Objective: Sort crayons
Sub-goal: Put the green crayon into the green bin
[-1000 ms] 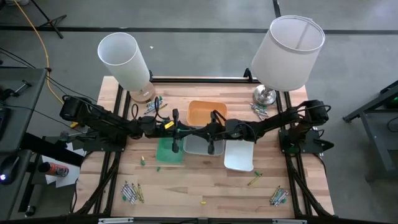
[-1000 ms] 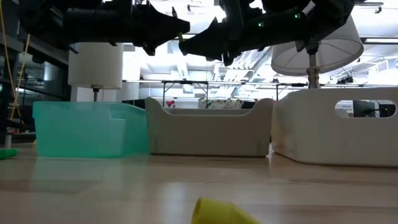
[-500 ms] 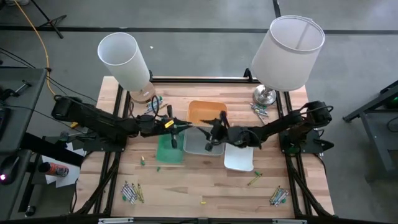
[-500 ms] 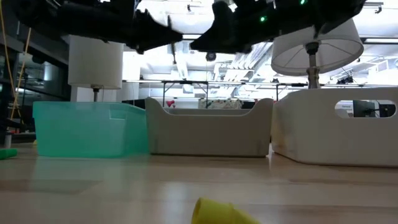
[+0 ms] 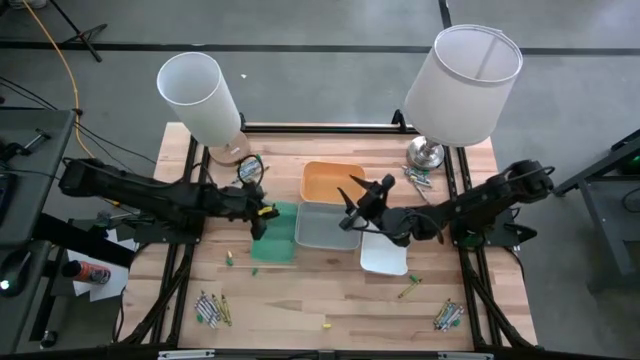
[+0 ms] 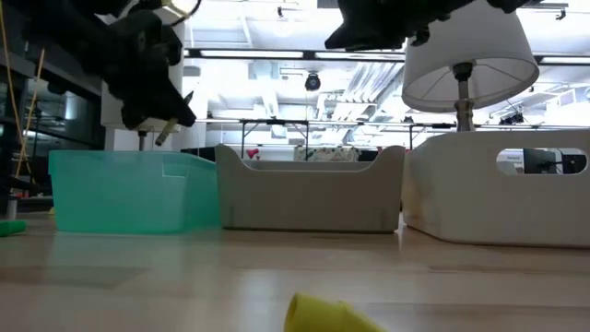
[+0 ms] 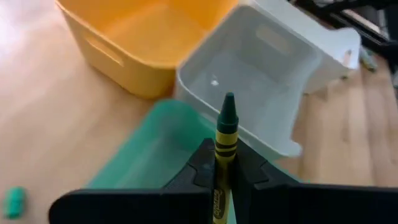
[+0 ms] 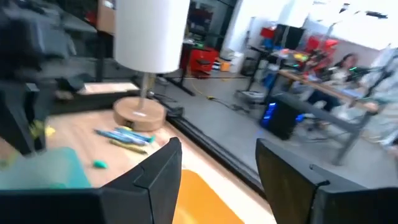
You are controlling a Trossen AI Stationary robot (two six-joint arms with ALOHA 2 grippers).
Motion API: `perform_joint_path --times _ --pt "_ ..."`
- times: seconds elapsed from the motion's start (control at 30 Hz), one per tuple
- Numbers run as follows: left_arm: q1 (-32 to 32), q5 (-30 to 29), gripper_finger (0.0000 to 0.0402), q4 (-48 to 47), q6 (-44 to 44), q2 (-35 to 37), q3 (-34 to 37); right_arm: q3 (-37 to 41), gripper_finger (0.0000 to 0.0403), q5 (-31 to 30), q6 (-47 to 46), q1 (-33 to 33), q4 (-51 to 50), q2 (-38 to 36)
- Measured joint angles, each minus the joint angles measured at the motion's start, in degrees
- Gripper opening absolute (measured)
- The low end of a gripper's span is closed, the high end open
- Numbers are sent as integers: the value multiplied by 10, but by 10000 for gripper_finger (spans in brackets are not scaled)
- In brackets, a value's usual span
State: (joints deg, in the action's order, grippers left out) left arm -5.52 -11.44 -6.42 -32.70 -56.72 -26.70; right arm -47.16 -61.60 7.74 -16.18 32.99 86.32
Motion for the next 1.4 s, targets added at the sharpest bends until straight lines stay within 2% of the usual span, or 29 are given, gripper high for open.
perform_joint_path --times 0.27,0.4,0.67,0.87,0.93,1.0,1.17,1.23,1.3,1.4 --pt "-19 62 7 -3 -32 -93 0 1 199 56 -58 23 -50 -24" --pt "-14 65 21 -15 -27 -119 -7 1 199 80 -78 33 -74 -24" --pt "-28 45 73 -28 16 -113 -30 1 199 113 -93 39 -83 -24" --pt "-32 35 92 -30 35 -74 -30 1 199 123 -93 39 -84 -24" --pt "-28 7 93 -32 48 -46 -30 1 199 123 -101 39 -84 -24" --pt "-26 -47 93 -40 60 -14 -30 1 199 124 -108 39 -84 -24" --pt "-26 -296 91 -87 83 39 -30 1 199 125 -117 39 -84 -24" --pt "-19 -361 89 -103 76 35 -30 1 199 126 -133 39 -84 -24" --pt "-1 -371 88 -106 67 21 -30 1 199 126 -144 42 -84 -24" --pt "38 -334 88 -108 64 -14 -30 1 199 127 -154 46 -84 -24"
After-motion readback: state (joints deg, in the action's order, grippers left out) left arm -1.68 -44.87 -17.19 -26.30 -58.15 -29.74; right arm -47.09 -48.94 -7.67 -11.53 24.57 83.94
